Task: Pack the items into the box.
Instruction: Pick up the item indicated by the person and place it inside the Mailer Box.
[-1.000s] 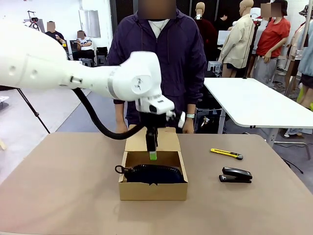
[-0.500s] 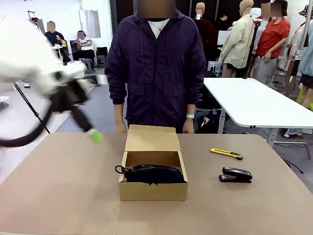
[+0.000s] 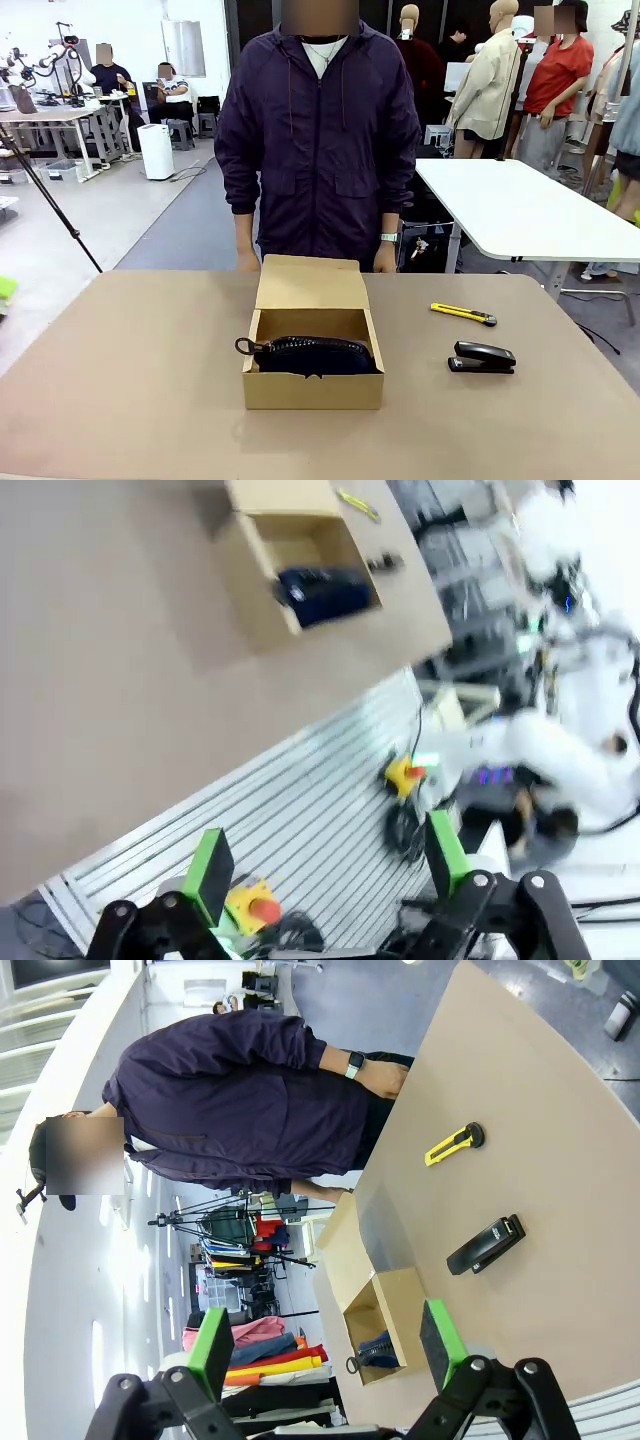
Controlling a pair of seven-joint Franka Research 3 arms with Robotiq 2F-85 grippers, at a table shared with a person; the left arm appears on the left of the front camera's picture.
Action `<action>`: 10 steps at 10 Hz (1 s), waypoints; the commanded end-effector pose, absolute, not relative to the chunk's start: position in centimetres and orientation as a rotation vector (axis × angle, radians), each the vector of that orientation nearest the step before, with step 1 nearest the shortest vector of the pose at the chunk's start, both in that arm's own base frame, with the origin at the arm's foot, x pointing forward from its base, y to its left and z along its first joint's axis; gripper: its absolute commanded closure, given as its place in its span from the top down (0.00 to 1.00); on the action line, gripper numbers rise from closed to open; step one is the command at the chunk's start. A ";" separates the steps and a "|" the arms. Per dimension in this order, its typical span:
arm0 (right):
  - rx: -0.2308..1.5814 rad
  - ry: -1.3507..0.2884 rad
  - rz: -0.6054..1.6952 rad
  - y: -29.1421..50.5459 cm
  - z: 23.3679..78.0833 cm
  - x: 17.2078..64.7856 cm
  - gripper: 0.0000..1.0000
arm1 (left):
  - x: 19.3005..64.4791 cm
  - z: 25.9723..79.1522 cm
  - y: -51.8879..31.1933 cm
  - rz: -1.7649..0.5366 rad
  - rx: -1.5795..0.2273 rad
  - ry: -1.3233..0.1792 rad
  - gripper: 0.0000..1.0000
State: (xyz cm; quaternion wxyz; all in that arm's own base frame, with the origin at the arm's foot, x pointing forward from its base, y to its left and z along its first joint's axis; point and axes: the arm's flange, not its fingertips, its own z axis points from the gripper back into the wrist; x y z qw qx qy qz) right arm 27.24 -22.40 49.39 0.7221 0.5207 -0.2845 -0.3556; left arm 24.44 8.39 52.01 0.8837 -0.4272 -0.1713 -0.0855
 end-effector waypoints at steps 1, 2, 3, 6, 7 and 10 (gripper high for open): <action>1.169 -0.655 -0.773 -22.3 49.4 27.5 1.00 | 24.7 52.2 5.2 -0.349 -0.859 -0.324 1.00; 1.169 -0.655 -0.773 -22.3 49.4 27.5 1.00 | 24.7 52.2 5.2 -0.349 -0.859 -0.324 1.00; 1.169 -0.655 -0.773 -22.3 49.4 27.5 1.00 | 24.7 52.2 5.2 -0.349 -0.859 -0.324 1.00; 1.169 -0.655 -0.773 -22.3 49.4 27.5 1.00 | 24.7 52.2 5.2 -0.349 -0.859 -0.324 1.00; 1.169 -0.655 -0.773 -22.3 49.4 27.5 1.00 | 24.7 52.2 5.2 -0.349 -0.859 -0.324 1.00; 1.169 -0.655 -0.773 -22.3 49.4 27.5 1.00 | 24.7 52.2 5.2 -0.349 -0.859 -0.324 1.00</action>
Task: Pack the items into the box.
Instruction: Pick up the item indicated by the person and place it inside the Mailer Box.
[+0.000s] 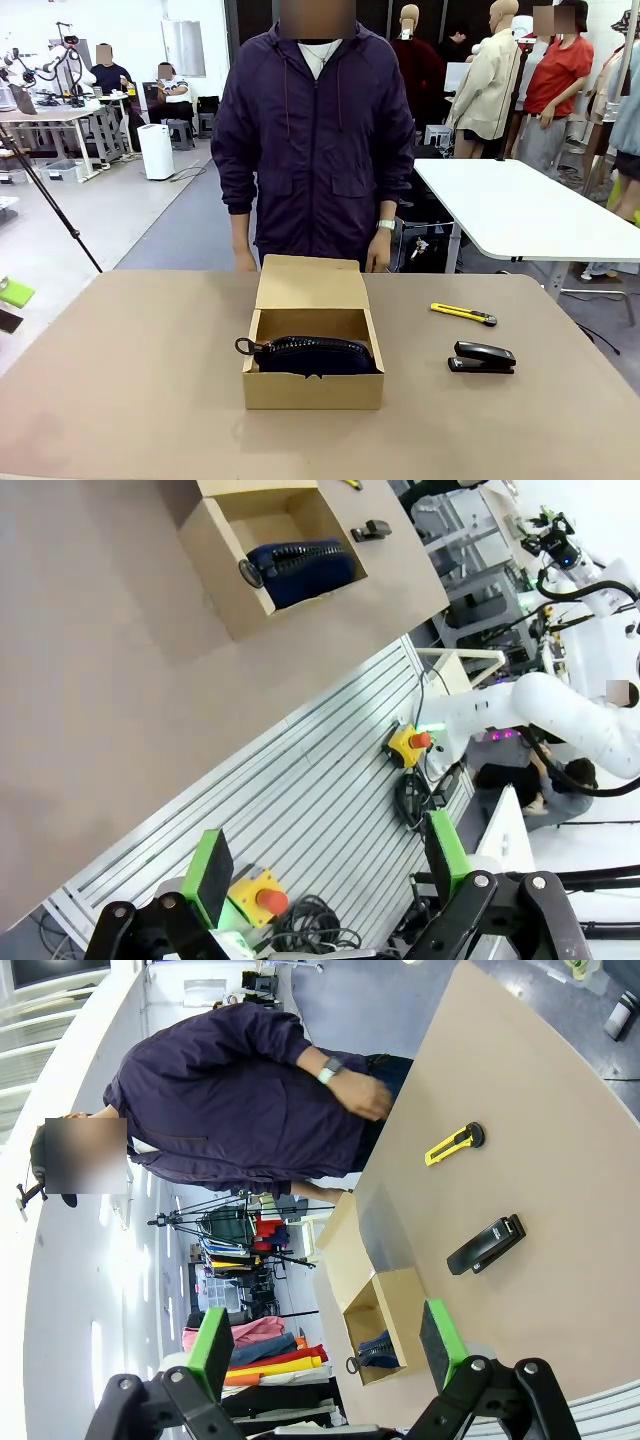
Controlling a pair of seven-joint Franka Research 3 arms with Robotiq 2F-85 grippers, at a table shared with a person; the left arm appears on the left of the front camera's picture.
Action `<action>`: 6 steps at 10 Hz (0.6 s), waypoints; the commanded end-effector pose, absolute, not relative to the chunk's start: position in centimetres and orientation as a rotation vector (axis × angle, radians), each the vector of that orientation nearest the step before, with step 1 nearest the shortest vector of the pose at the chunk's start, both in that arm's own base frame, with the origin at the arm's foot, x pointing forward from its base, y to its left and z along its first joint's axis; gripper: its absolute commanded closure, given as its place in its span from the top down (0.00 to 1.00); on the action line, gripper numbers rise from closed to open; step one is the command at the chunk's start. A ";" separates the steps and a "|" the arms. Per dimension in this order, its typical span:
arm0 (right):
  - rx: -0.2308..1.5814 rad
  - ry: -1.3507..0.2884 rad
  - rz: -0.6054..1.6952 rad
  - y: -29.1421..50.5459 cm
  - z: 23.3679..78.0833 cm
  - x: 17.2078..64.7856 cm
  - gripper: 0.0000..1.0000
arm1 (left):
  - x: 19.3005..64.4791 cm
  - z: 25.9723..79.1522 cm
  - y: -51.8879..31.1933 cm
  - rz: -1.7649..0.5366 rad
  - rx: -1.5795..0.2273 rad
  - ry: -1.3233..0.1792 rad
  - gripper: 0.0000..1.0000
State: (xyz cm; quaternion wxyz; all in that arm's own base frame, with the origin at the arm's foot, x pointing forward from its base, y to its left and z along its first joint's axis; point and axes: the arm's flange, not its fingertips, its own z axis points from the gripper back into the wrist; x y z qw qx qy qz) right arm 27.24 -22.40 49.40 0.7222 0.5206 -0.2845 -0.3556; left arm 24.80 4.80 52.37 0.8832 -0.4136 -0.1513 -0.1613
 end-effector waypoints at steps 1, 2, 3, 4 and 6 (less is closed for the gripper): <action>1.169 -0.655 -0.773 -22.3 49.4 27.5 1.00 | 24.7 52.2 5.2 -0.349 -0.859 -0.324 1.00; 1.169 -0.655 -0.773 -22.3 49.4 27.5 1.00 | 24.7 52.2 5.2 -0.349 -0.859 -0.324 1.00; 1.169 -0.655 -0.773 -22.3 49.4 27.5 1.00 | 24.7 52.2 5.2 -0.349 -0.859 -0.324 1.00; 1.169 -0.655 -0.773 -22.3 49.4 27.5 1.00 | 24.7 52.2 5.2 -0.349 -0.859 -0.324 1.00; 1.169 -0.655 -0.773 -22.3 49.4 27.5 1.00 | 24.7 52.2 5.2 -0.349 -0.859 -0.324 1.00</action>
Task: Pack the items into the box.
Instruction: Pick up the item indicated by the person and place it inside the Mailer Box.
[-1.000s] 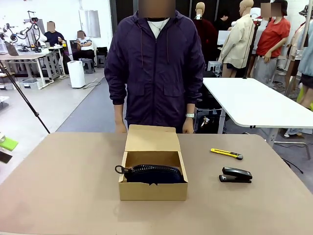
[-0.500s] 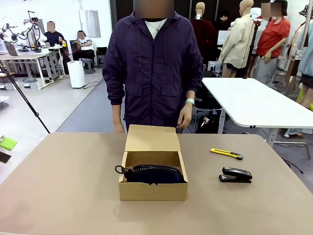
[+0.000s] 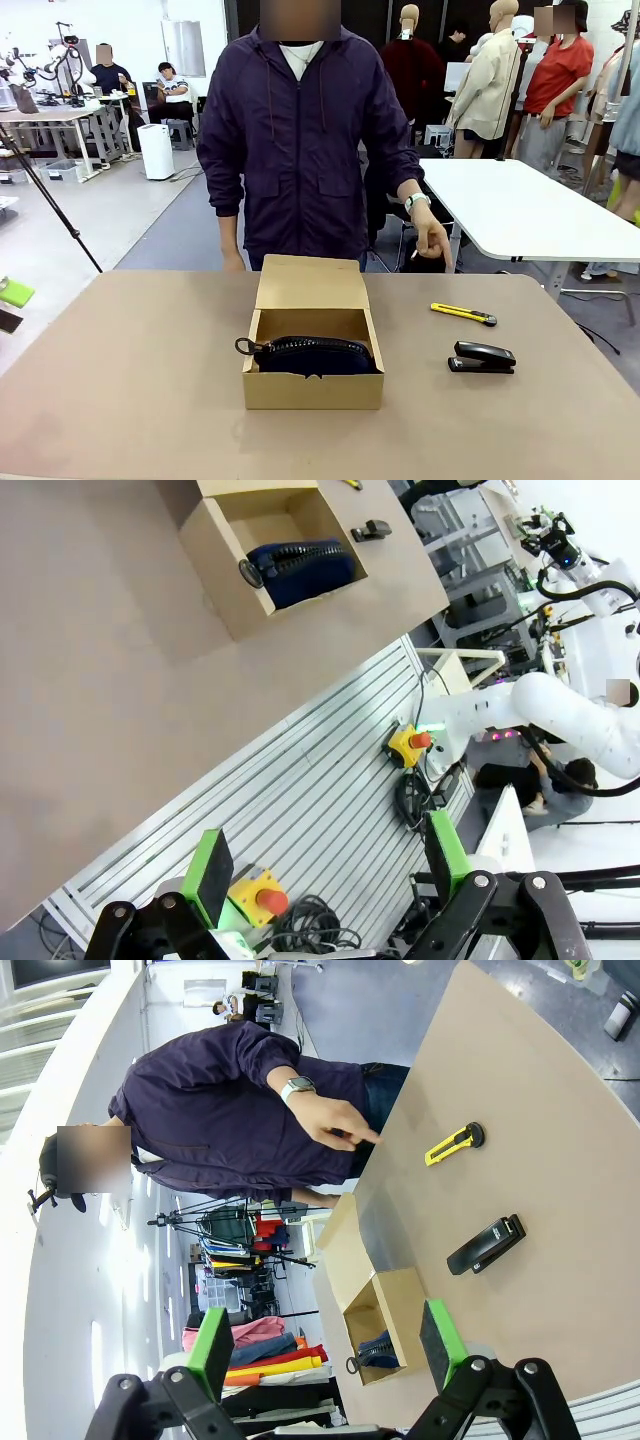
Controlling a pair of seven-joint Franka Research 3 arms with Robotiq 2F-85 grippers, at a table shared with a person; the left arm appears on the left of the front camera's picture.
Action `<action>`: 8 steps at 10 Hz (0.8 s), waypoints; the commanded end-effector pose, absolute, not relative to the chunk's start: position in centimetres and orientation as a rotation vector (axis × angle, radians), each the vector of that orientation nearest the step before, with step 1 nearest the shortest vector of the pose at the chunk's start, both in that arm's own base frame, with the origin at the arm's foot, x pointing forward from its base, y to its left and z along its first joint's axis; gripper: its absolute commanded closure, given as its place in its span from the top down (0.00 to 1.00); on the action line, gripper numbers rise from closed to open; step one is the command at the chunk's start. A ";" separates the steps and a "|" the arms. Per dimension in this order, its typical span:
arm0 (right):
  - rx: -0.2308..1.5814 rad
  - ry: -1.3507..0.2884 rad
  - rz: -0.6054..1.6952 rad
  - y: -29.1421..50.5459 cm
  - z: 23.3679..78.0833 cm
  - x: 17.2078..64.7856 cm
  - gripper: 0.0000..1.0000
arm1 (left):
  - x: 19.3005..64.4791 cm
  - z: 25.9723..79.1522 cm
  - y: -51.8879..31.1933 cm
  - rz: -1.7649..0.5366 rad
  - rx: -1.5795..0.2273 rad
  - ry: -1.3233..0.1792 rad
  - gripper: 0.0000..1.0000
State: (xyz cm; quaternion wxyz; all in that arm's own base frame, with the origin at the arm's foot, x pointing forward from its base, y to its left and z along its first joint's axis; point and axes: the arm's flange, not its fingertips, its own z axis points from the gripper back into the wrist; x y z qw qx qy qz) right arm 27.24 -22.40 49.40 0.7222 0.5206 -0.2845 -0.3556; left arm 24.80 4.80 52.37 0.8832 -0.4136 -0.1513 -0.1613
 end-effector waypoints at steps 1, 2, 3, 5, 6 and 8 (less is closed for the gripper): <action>1.169 -0.655 -0.773 -22.3 49.4 27.5 1.00 | 24.7 52.2 5.2 -0.349 -0.859 -0.324 1.00; 1.169 -0.655 -0.773 -22.3 49.4 27.5 1.00 | 24.7 52.2 5.2 -0.349 -0.859 -0.324 1.00; 1.169 -0.655 -0.773 -22.3 49.4 27.5 1.00 | 24.7 52.2 5.2 -0.349 -0.859 -0.324 1.00; 1.169 -0.655 -0.773 -22.3 49.4 27.5 1.00 | 24.7 52.2 5.2 -0.349 -0.859 -0.324 1.00; 1.150 -0.628 -0.785 -22.4 49.4 27.2 1.00 | 24.7 52.2 5.2 -0.349 -0.859 -0.324 1.00; 0.909 -0.507 -0.664 -19.2 51.1 35.0 1.00 | 24.7 52.2 5.2 -0.349 -0.859 -0.324 1.00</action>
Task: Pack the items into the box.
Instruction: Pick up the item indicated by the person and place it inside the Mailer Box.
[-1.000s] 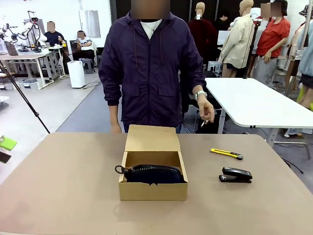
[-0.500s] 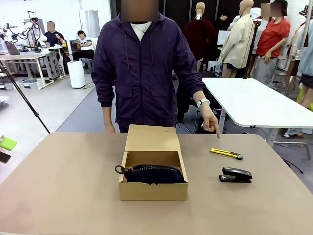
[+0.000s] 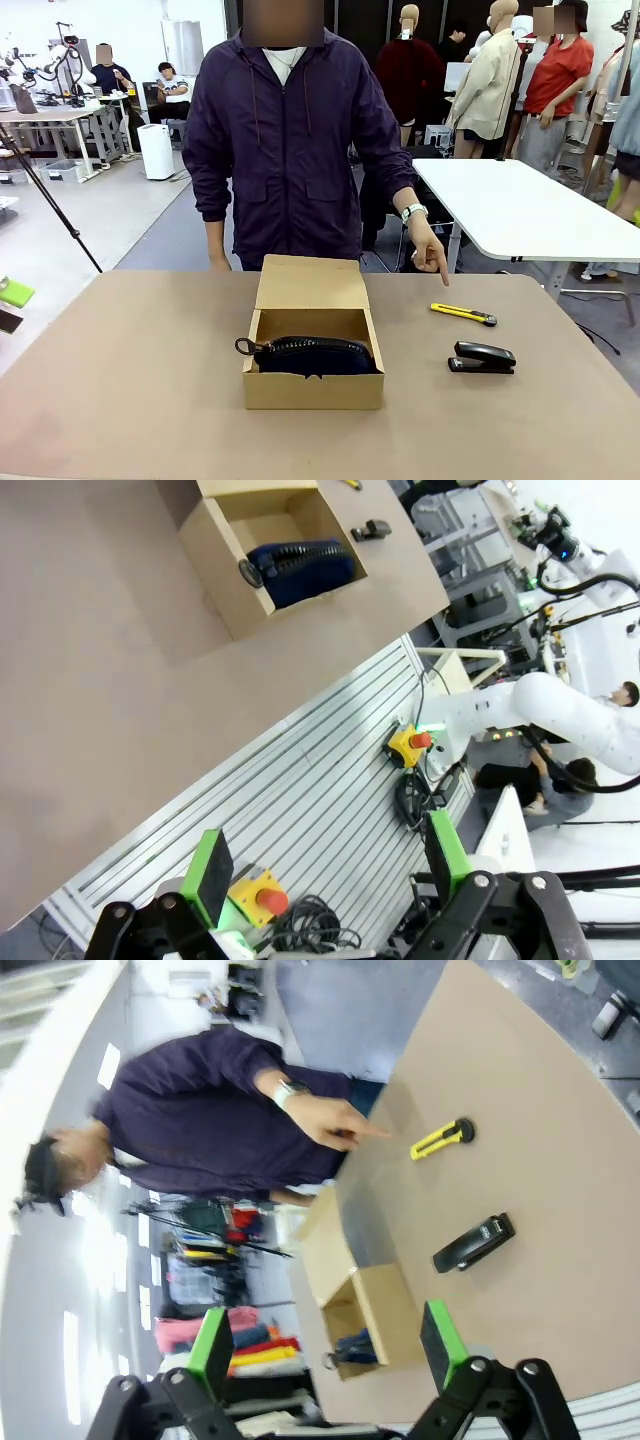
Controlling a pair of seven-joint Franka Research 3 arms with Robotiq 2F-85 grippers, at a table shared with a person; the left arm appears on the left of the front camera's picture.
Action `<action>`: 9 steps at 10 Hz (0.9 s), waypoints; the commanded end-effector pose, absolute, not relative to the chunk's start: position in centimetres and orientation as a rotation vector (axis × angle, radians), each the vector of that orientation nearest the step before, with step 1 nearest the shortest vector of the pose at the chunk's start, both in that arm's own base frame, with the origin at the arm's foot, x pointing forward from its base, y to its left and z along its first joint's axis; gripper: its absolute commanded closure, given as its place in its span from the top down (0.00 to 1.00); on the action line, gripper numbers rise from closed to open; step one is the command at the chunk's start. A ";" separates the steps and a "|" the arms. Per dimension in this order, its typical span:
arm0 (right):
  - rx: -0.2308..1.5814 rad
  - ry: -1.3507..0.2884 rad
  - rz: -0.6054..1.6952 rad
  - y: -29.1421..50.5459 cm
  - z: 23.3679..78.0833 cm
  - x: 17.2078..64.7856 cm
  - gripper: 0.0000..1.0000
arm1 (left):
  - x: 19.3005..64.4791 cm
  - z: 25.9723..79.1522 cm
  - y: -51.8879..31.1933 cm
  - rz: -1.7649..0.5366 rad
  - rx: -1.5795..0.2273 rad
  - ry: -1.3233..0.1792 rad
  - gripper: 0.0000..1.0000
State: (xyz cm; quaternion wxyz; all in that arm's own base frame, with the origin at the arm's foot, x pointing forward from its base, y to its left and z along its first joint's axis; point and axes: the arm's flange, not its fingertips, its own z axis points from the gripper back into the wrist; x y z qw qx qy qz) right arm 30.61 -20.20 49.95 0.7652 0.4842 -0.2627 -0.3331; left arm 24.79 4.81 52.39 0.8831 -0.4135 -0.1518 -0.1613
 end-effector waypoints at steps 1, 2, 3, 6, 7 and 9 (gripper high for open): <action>0.774 -0.484 -0.586 -17.2 51.6 39.3 1.00 | 24.7 52.2 5.2 -0.349 -0.859 -0.324 1.00; 0.615 -0.481 -0.515 -14.9 51.7 43.1 1.00 | 24.7 52.2 5.2 -0.349 -0.859 -0.324 1.00; 0.443 -0.479 -0.413 -12.2 51.0 46.9 1.00 | 24.7 52.2 5.2 -0.349 -0.859 -0.324 1.00; 0.310 -0.483 -0.234 -5.4 47.4 51.6 1.00 | 24.7 52.2 5.2 -0.349 -0.859 -0.324 1.00; 0.344 -0.507 -0.205 -4.5 47.0 51.6 1.00 | 24.7 52.2 5.2 -0.349 -0.859 -0.324 1.00; 0.332 -0.468 -0.241 -5.1 47.1 51.5 1.00 | 24.7 52.2 5.2 -0.349 -0.859 -0.324 1.00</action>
